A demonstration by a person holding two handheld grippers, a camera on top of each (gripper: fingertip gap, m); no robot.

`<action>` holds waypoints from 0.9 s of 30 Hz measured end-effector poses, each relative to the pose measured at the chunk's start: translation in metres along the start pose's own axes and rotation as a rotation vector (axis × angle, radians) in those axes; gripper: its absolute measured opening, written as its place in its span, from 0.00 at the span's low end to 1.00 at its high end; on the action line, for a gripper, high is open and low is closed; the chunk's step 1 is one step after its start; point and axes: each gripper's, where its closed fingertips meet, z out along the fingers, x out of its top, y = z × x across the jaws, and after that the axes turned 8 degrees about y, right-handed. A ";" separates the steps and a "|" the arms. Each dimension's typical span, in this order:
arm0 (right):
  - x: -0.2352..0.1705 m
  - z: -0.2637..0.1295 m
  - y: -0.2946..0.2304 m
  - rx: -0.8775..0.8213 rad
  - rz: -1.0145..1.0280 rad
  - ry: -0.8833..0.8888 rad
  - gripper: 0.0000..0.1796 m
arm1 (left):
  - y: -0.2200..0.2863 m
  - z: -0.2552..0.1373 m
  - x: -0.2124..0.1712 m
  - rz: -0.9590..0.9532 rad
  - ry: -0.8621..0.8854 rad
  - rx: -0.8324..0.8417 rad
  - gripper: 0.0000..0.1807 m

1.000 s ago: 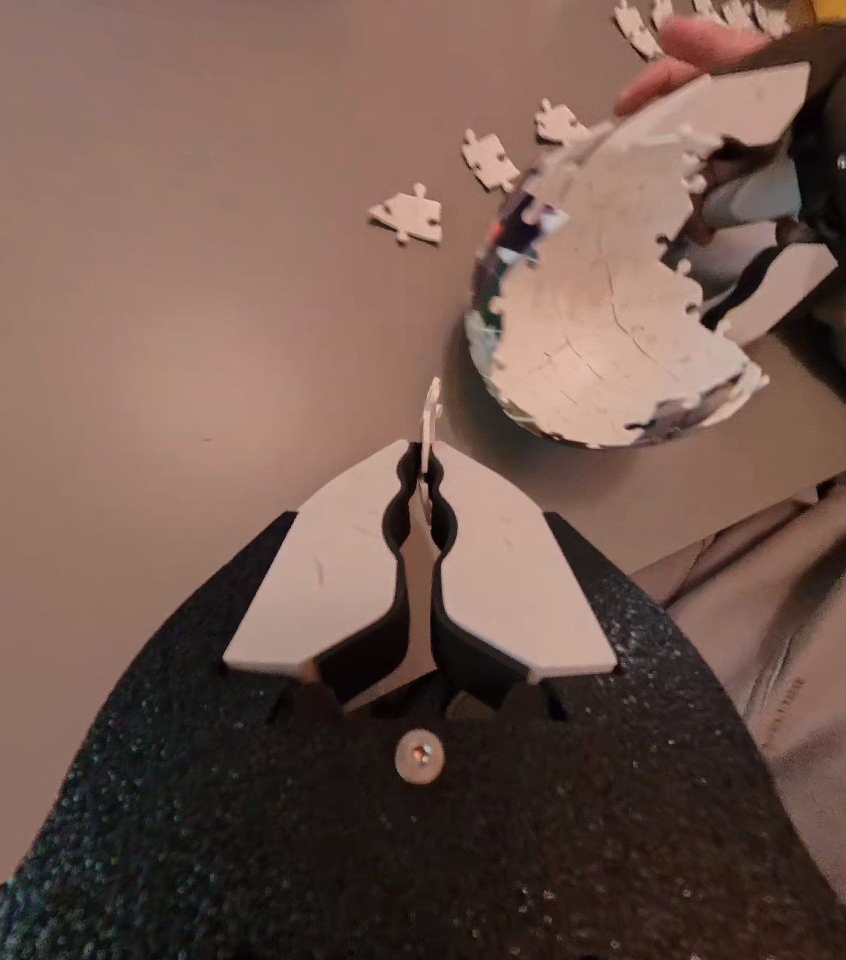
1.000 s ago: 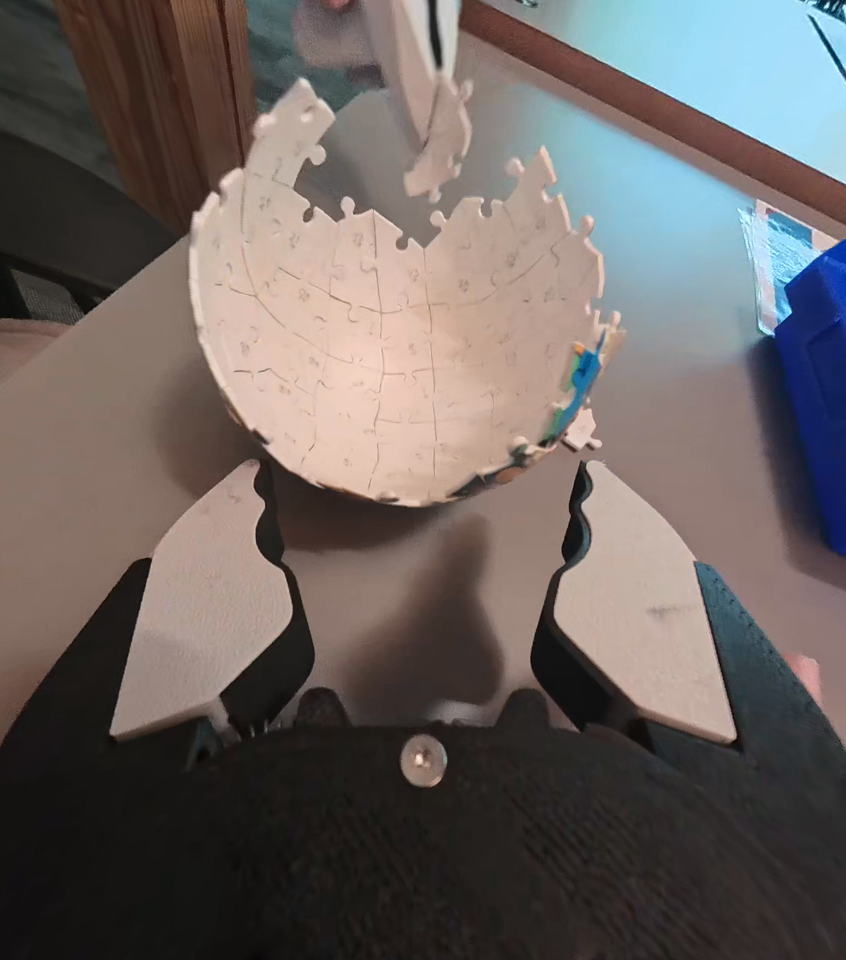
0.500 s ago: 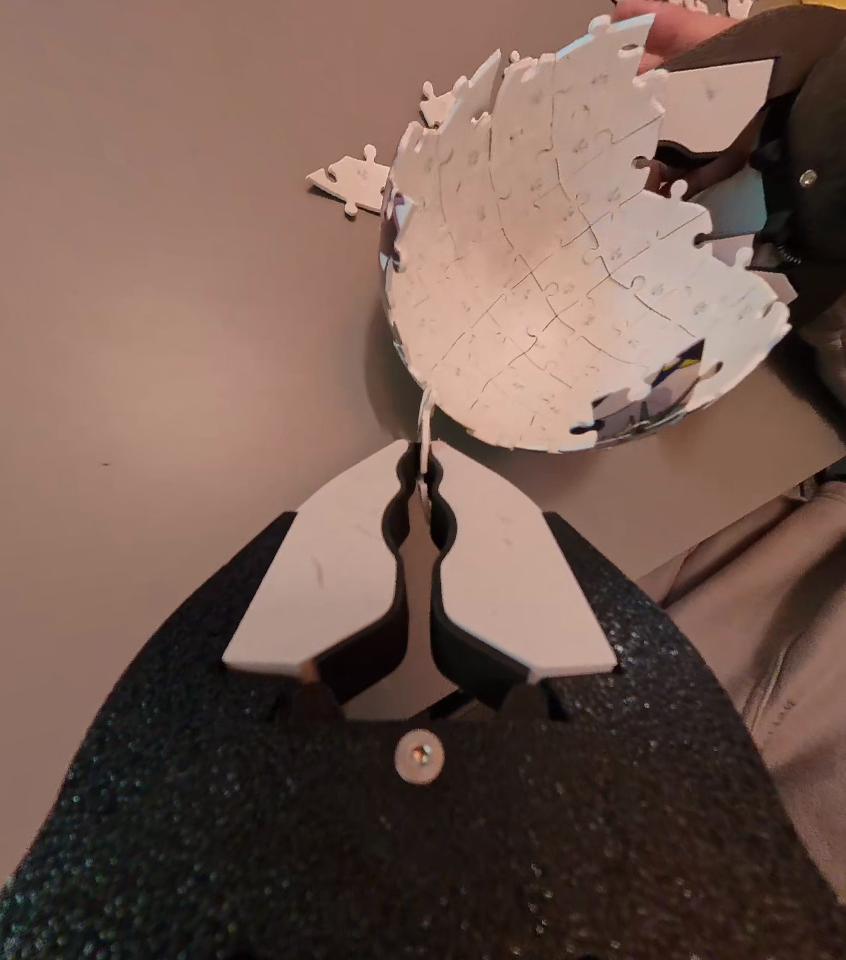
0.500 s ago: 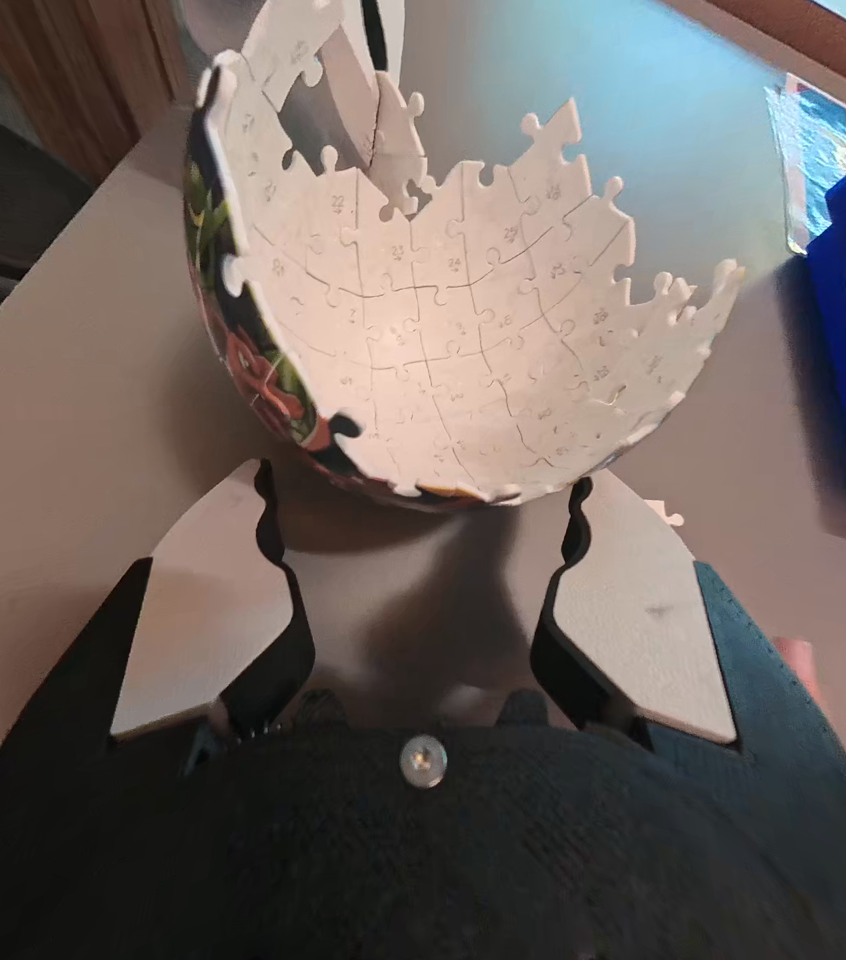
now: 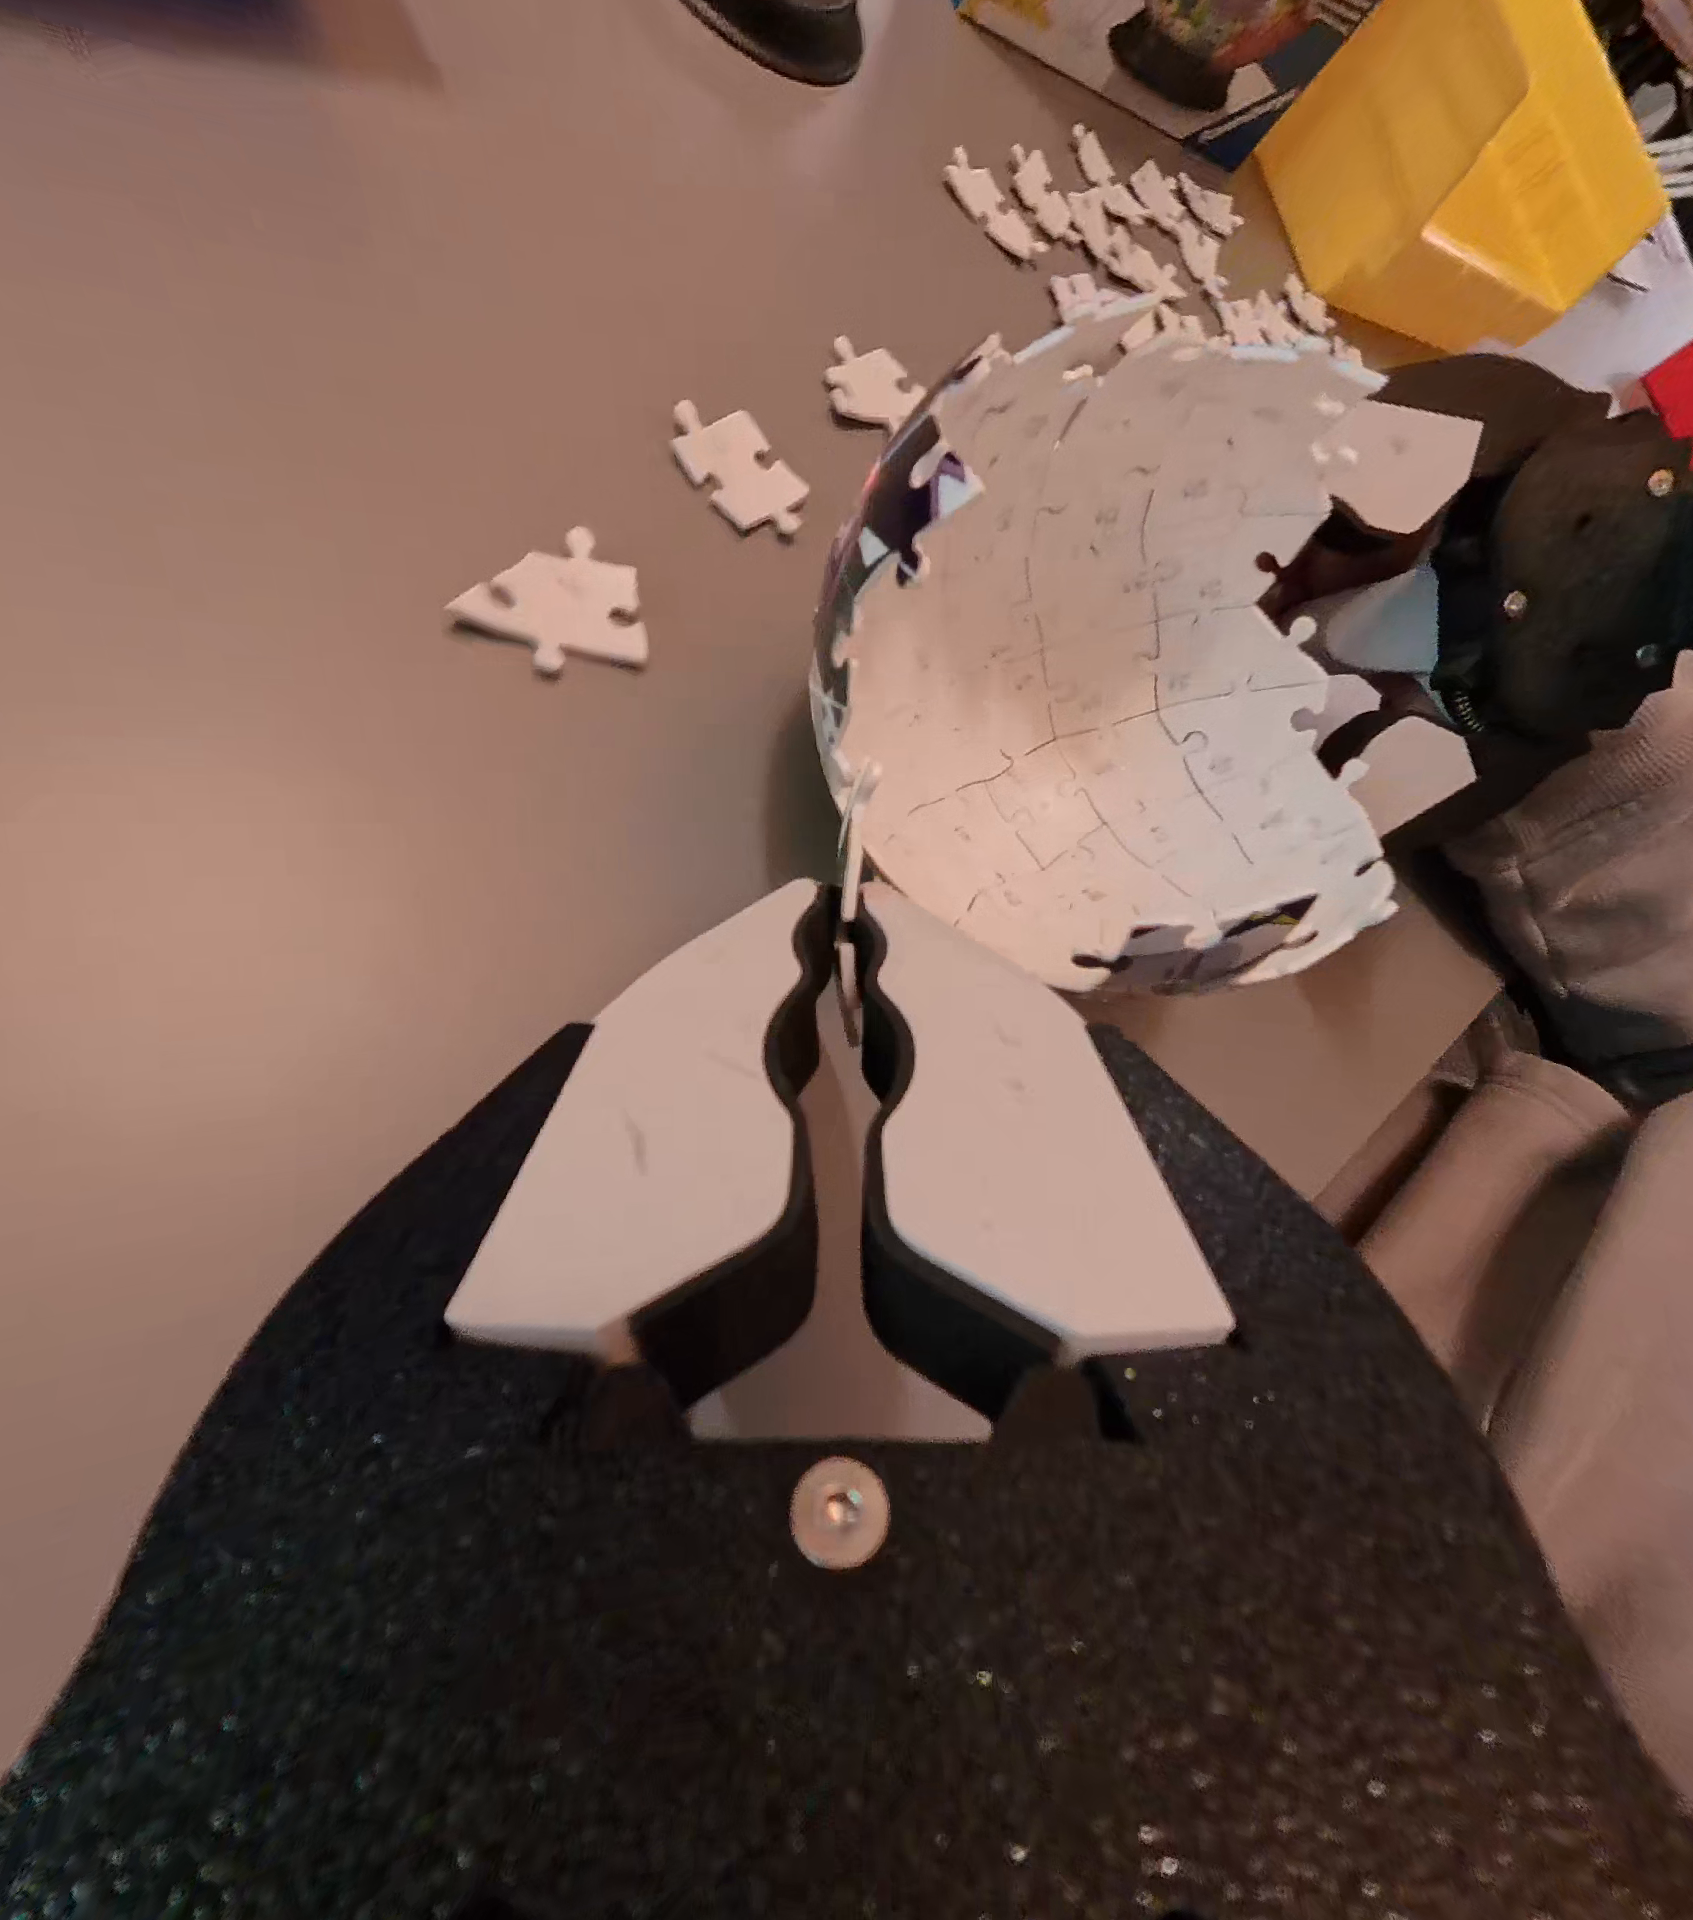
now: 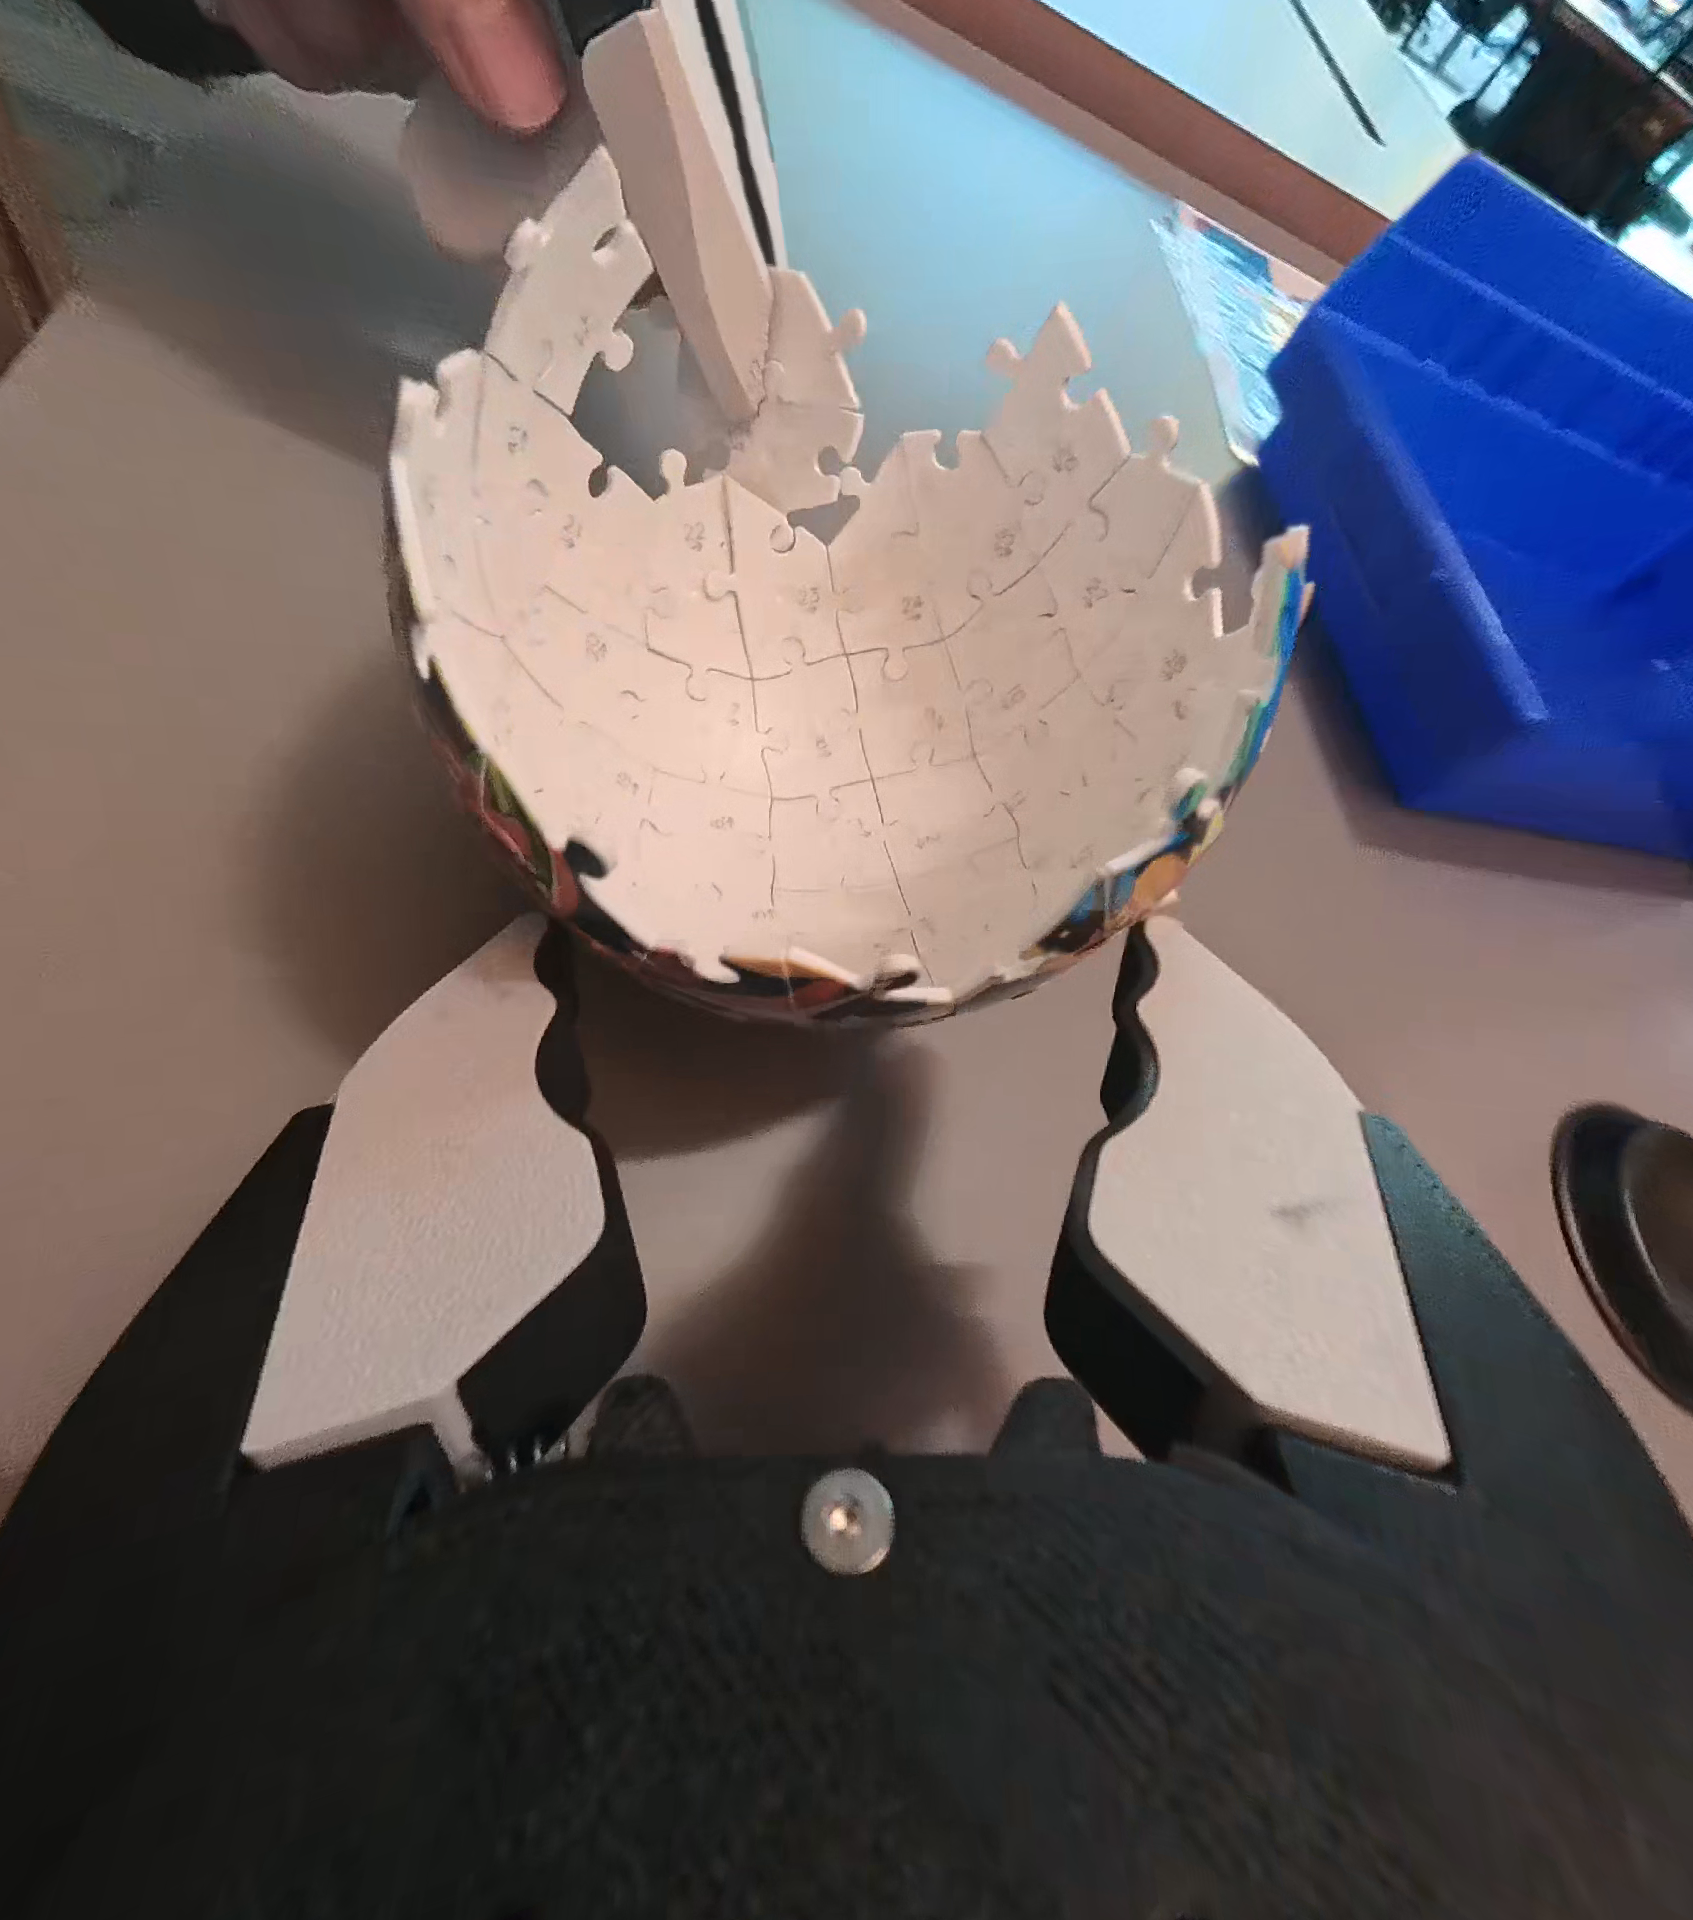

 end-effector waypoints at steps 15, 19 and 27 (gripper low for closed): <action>-0.050 -0.129 0.016 -0.256 0.197 -0.033 0.55 | 0.083 0.121 0.017 0.076 -0.117 -0.238 0.01; -0.062 -0.151 0.017 -0.284 0.222 -0.057 0.55 | 0.099 0.138 0.019 0.073 -0.109 -0.274 0.01; -0.080 -0.172 0.016 -0.193 0.287 -0.081 0.53 | 0.066 0.121 0.012 0.228 -0.145 -0.090 0.01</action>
